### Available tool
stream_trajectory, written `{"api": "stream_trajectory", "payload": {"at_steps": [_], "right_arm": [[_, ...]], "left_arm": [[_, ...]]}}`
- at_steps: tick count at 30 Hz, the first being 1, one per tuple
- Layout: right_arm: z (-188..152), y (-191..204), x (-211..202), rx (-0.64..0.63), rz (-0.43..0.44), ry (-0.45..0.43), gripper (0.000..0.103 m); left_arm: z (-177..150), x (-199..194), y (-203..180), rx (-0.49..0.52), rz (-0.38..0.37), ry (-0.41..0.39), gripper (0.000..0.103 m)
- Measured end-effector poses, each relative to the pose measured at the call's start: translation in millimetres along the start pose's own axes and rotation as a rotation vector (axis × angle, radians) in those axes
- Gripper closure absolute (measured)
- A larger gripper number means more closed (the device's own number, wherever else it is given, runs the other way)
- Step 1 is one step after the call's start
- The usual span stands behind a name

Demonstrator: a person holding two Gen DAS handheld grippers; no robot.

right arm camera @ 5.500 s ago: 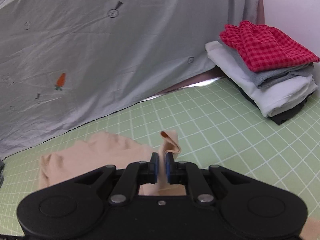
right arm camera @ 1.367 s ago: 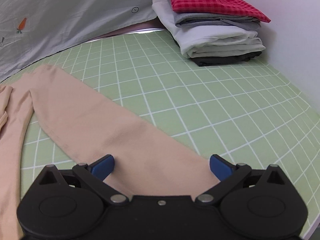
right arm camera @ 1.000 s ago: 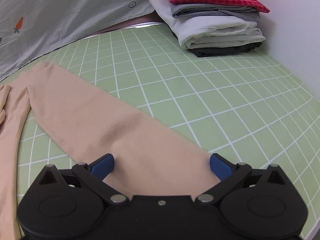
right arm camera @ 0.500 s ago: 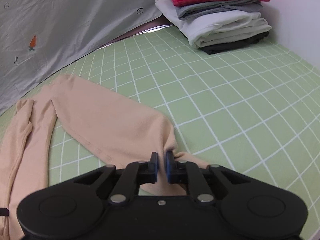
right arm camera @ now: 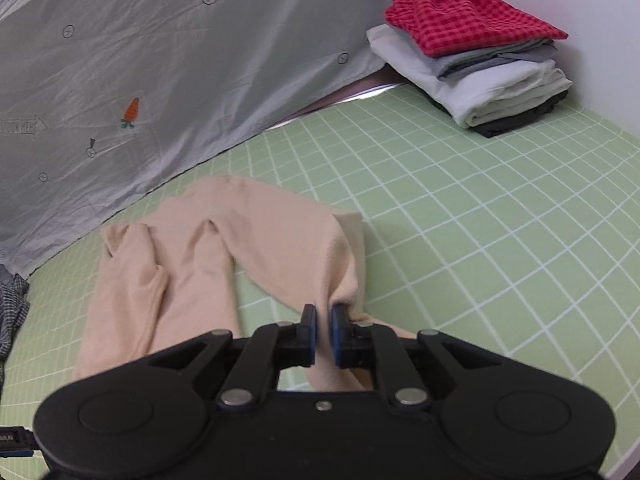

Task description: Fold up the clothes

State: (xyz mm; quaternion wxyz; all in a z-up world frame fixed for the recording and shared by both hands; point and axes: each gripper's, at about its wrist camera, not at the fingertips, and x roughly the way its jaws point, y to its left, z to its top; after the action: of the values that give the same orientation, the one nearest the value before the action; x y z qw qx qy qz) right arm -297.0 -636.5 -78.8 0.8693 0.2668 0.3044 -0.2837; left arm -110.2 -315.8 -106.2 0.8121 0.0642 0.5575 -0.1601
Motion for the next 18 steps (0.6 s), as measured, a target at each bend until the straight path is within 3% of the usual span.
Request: {"api": "stream_trajectory", "payload": {"at_steps": [4, 8, 10, 14, 18], "right_arm": [[-8, 54, 3, 0.001, 0.086, 0.014, 0.095], [-26, 97, 11, 0.068, 0.240, 0.073, 0.094], [-36, 111, 18, 0.097, 0.297, 0.116, 0.086], [-46, 122, 22, 0.112, 0.278, 0.148, 0.064], [-44, 111, 18, 0.111, 0.168, 0.130, 0.042]], "left_arm": [[4, -1, 22, 0.021, 0.002, 0.000, 0.000], [13, 3, 37, 0.043, -0.005, 0.004, 0.000], [19, 4, 39, 0.056, -0.006, -0.002, 0.000], [26, 4, 41, 0.065, -0.008, -0.017, 0.000], [26, 4, 35, 0.056, -0.010, -0.021, 0.000]]}}
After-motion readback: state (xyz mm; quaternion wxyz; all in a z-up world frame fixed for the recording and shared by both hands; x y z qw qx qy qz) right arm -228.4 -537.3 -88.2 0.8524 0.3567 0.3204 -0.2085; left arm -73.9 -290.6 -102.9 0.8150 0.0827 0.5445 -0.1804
